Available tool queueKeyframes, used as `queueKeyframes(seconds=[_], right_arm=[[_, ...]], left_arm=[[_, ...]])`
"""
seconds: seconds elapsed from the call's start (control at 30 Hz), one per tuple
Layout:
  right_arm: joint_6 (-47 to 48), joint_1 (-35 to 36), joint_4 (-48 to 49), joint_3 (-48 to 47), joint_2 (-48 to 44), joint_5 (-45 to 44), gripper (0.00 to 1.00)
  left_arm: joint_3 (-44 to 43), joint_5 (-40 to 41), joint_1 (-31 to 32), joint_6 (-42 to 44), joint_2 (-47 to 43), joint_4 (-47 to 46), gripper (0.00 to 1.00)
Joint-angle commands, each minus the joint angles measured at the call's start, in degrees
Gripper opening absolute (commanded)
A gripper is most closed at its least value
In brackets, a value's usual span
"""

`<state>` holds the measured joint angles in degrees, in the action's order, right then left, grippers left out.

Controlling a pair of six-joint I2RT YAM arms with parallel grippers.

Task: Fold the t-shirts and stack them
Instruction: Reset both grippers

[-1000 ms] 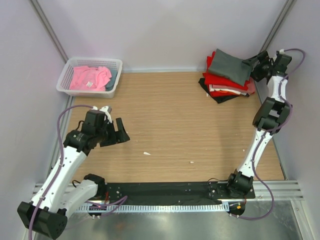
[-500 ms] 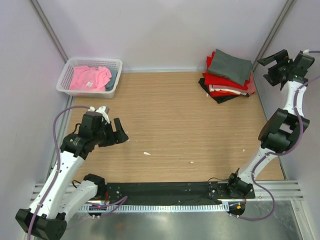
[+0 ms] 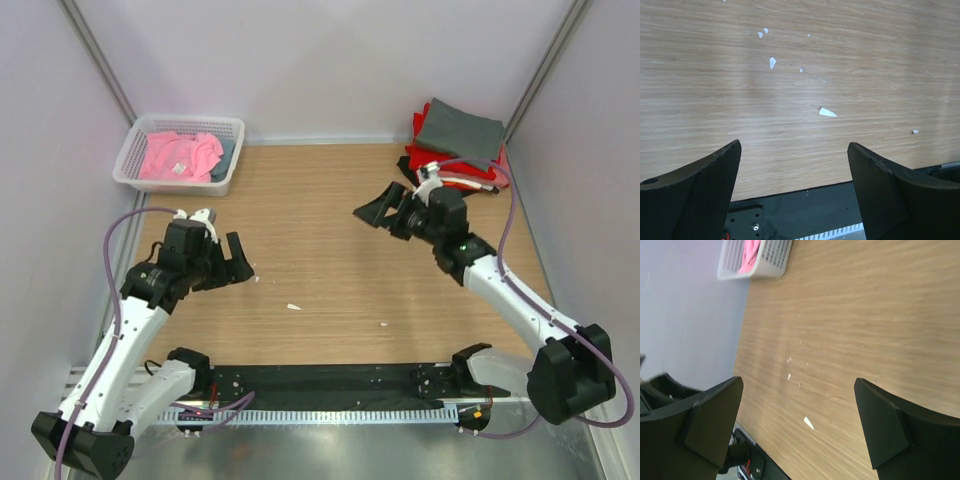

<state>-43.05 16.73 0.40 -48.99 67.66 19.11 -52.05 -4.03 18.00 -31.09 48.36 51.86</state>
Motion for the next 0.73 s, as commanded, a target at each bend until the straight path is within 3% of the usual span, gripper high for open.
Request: queueKeyframes(seconds=[0.0, 0.13, 0.2, 0.37, 0.5, 0.7], right_arm=[[-3.0, 6.5, 9.9, 9.0, -3.7, -10.9, 1.00], [-6.6, 15.2, 15.7, 17.1, -1.7, -12.4, 1.00], [-6.5, 18.8, 17.0, 18.7, 0.1, -14.3, 1.00], [-5.0, 28.7, 16.7, 18.2, 8.0, -18.9, 1.00], [-4.1, 31.1, 17.6, 19.5, 11.6, -23.8, 1.00], [-0.1, 31.3, 23.3, 23.4, 12.0, -23.0, 1.00]], left_arm=[[-5.7, 5.7, -0.1, 2.3, 0.0, 0.8, 0.88], [-6.8, 10.0, -0.1, 4.6, -0.5, 0.4, 0.93], [-7.5, 12.3, -0.1, 5.1, -0.3, 0.6, 1.00], [-13.1, 23.3, -0.2, 5.9, 2.5, 1.7, 1.00], [-21.1, 29.8, -0.5, 5.8, 8.4, 2.6, 1.00], [-30.1, 31.4, -4.2, 6.6, 16.8, -2.6, 1.00]])
